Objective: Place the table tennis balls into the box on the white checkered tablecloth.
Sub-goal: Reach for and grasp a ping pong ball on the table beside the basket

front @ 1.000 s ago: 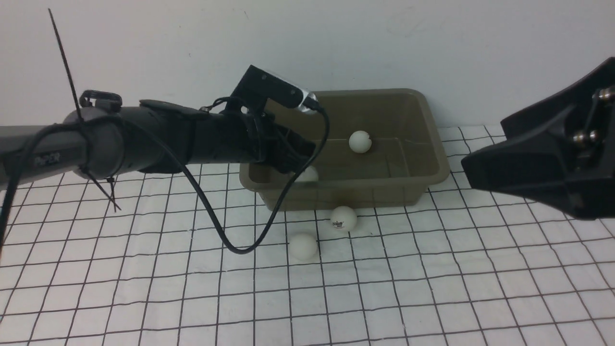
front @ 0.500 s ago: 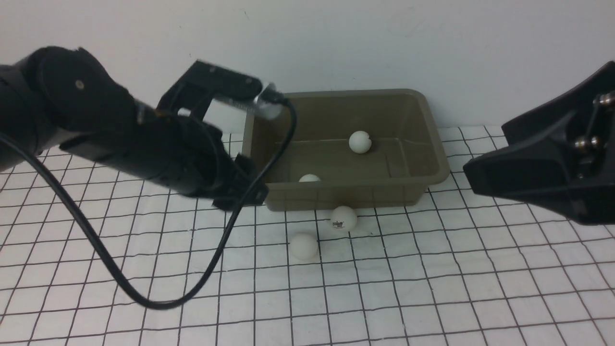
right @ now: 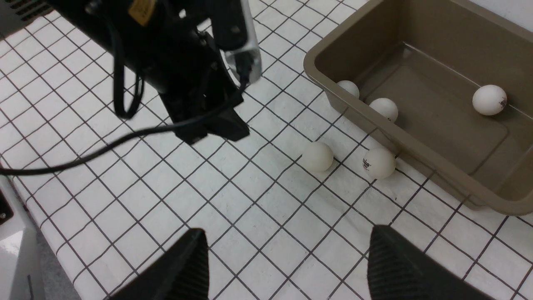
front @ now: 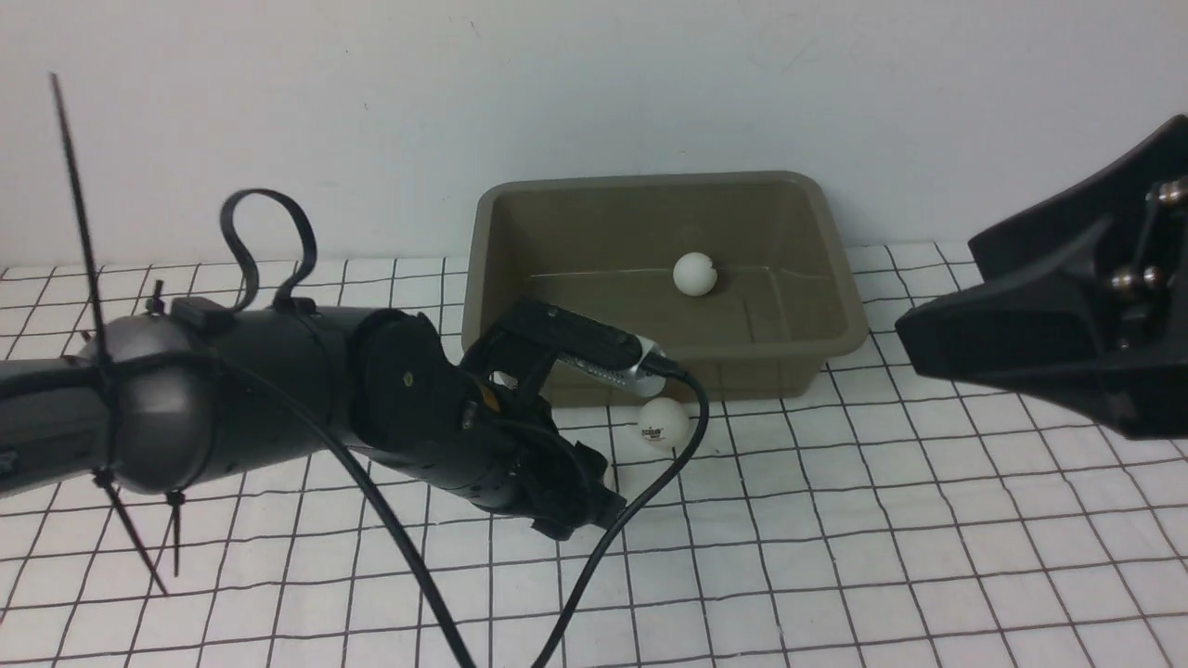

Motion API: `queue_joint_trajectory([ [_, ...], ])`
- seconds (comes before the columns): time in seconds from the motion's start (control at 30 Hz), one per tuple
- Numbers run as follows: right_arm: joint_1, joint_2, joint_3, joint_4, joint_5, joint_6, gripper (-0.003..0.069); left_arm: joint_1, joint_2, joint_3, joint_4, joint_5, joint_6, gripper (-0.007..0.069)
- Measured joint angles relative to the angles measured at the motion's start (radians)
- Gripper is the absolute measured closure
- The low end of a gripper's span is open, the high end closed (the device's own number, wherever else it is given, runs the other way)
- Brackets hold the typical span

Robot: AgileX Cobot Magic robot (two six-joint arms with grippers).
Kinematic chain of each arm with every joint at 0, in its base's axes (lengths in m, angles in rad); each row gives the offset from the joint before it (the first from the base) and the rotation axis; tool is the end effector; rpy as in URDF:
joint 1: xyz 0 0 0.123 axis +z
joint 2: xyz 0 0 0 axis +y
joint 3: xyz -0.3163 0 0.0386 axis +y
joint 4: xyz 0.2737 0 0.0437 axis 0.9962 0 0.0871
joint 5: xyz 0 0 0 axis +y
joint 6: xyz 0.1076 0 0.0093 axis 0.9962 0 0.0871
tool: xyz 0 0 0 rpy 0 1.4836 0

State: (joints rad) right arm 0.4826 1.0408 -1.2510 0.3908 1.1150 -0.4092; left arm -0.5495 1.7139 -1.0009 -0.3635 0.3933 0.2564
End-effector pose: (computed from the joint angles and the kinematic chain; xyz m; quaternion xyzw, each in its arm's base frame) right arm 0.1632 0.1272 0.4434 -0.3796 0.8297 0.2067 0.3534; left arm 0.3138 -0.2095 0.1948 0.2407 0.9261 -0.1500 0.2486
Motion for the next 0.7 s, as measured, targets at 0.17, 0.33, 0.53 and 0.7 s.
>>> queue_joint_trajectory([
  [0.17, 0.0, 0.0, 0.0, 0.0, 0.004, -0.001, 0.0195, 0.0, 0.056, 0.0, -0.006, -0.11, 0.003, 0.0174],
  [0.33, 0.0, 0.0, 0.0, 0.001, 0.007, -0.003, 0.0195, 0.0, 0.102, 0.0, -0.009, -0.197, 0.004, 0.0174],
  [0.53, 0.0, 0.0, 0.0, 0.001, 0.007, -0.003, 0.0195, 0.0, 0.146, 0.0, -0.017, -0.256, 0.004, 0.0174],
  [0.7, 0.0, 0.0, 0.0, 0.001, 0.007, -0.004, 0.0195, 0.0, 0.164, 0.0, -0.022, -0.298, 0.004, 0.0175],
])
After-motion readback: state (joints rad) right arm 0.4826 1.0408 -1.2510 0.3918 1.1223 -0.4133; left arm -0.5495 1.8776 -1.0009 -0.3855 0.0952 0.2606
